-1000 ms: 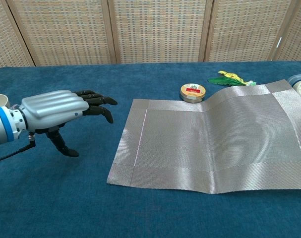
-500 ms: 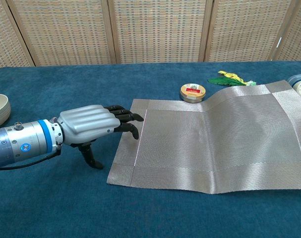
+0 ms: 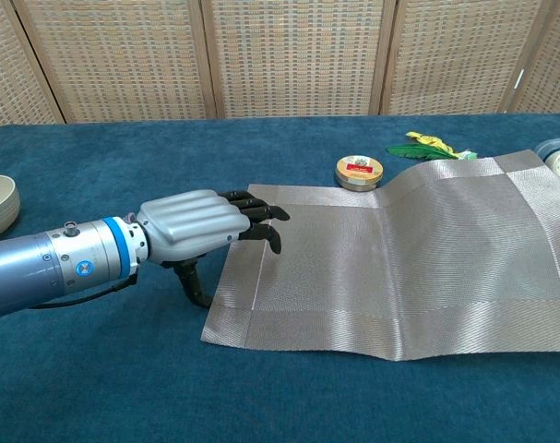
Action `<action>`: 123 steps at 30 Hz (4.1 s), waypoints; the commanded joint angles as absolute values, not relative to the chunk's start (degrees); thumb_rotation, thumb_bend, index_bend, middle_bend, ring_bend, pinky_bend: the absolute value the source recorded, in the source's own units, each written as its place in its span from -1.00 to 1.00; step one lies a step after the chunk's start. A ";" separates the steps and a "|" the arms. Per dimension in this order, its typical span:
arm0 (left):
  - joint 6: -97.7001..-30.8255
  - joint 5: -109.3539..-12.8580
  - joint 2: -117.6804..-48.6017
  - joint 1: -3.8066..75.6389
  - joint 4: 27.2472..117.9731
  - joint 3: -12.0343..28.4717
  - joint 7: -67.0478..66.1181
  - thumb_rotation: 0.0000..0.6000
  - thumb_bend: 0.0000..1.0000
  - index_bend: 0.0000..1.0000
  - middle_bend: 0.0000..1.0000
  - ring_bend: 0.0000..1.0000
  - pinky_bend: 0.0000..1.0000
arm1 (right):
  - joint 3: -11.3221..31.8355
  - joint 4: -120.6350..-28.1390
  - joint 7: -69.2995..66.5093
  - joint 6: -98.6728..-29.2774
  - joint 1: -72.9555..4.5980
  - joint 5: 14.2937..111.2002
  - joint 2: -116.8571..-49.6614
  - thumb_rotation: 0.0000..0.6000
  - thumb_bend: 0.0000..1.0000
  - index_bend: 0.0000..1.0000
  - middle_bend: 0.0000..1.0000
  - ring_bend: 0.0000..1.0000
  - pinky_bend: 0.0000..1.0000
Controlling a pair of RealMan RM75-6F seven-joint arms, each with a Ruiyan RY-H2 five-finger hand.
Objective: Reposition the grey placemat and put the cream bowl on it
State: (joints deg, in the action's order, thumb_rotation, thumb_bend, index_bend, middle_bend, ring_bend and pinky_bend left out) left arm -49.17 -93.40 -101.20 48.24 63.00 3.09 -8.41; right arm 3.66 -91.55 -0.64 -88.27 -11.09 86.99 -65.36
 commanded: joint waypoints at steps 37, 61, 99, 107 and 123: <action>-50.17 -88.47 -103.40 48.22 64.37 1.83 -12.88 1.00 -0.05 0.33 -1.00 -1.00 -1.00 | 4.77 -93.15 -2.18 -89.84 -9.24 90.69 -64.07 1.00 -1.00 -1.00 -1.00 -1.00 -1.00; -57.34 -81.32 -87.29 39.21 89.47 -1.07 -26.68 1.00 -0.05 0.54 -1.00 -1.00 -1.00 | 4.16 -94.28 -2.40 -91.35 -8.12 93.72 -63.27 1.00 -1.00 -1.00 -1.00 -1.00 -1.00; -63.85 -92.00 -73.16 29.34 93.67 -10.81 -7.24 1.00 -1.00 -1.00 -1.00 -1.00 -1.00 | 3.46 -94.87 0.26 -91.07 -7.73 96.23 -64.08 1.00 -1.00 -1.00 -1.00 -1.00 -1.00; -74.87 -81.42 -66.39 22.62 93.97 -4.62 -4.82 1.00 -1.00 -1.00 -1.00 -1.00 -1.00 | 3.07 -94.95 0.51 -90.64 -7.82 96.87 -64.21 1.00 -1.00 -1.00 -1.00 -1.00 -1.00; -55.85 -63.63 -74.25 24.19 67.51 2.16 4.81 1.00 -0.62 -0.36 -1.00 -1.00 -1.00 | 2.69 -95.07 1.07 -90.97 -7.66 98.08 -64.51 1.00 -1.00 -0.98 -1.00 -1.00 -1.00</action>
